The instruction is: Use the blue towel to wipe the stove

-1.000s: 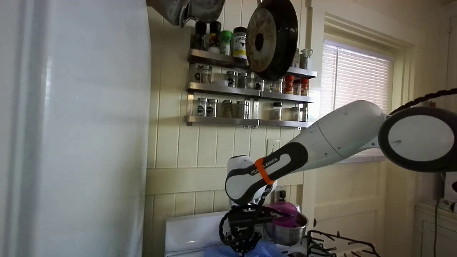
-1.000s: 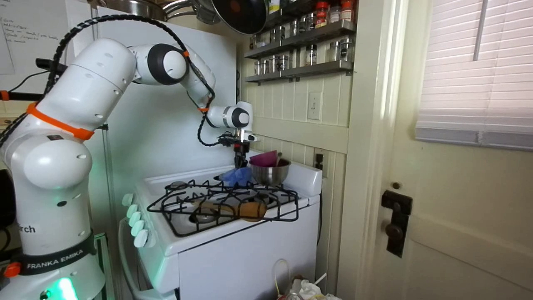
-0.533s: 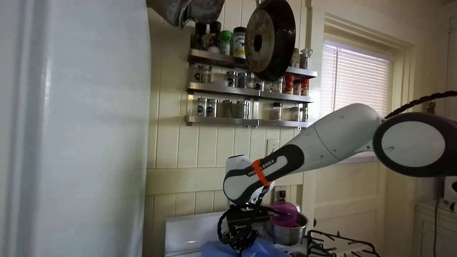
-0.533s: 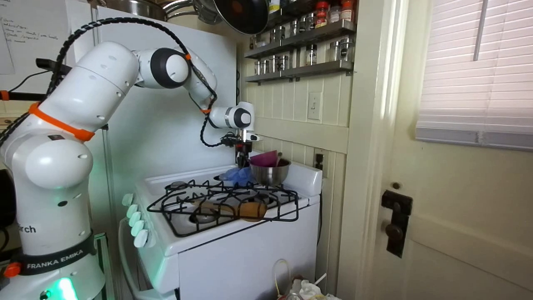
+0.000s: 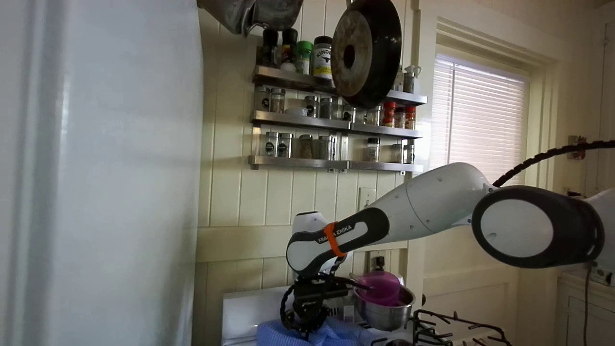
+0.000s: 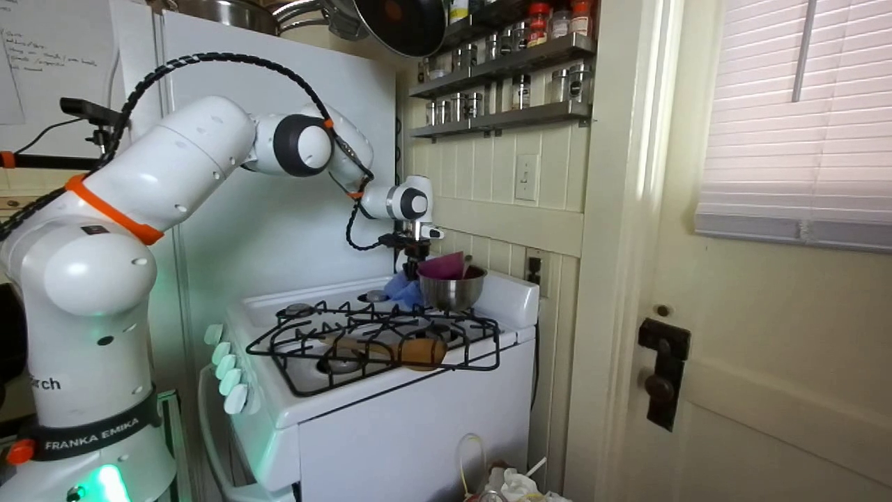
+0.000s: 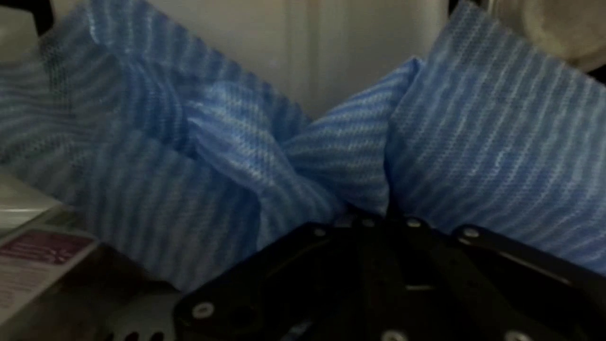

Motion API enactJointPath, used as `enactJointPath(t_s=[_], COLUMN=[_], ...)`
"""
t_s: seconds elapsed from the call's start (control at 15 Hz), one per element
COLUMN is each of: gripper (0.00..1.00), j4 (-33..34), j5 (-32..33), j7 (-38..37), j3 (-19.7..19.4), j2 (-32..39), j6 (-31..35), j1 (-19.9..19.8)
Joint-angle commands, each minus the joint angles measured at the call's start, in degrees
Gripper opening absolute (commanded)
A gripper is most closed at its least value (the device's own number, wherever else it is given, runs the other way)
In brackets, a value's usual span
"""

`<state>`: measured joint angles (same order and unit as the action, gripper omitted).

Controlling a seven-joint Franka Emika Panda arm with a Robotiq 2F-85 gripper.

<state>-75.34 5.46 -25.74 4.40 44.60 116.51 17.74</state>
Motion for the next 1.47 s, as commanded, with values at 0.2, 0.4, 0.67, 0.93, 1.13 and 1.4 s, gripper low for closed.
enactJointPath(t_s=[0.2, 0.4, 0.67, 0.93, 1.13, 1.4], gripper=[0.01, 0.01, 0.01, 0.01, 0.01, 0.04], j4=[12.4, 16.4, 23.0, 30.9, 34.8, 31.0], j5=[-1.0, -0.9, -1.0, -0.1, 0.2, -0.2], j7=[15.5, 22.1, 29.7, 35.7, 41.6, 40.9], j3=[2.9, 4.0, 5.5, 7.4, 8.7, 8.0], j2=[7.5, 9.7, 13.5, 17.7, 19.9, 17.3], j6=[-2.7, -4.0, -8.0, -13.3, -16.6, -14.9], j1=[0.4, 0.7, 1.3, 2.2, 3.3, 3.5])
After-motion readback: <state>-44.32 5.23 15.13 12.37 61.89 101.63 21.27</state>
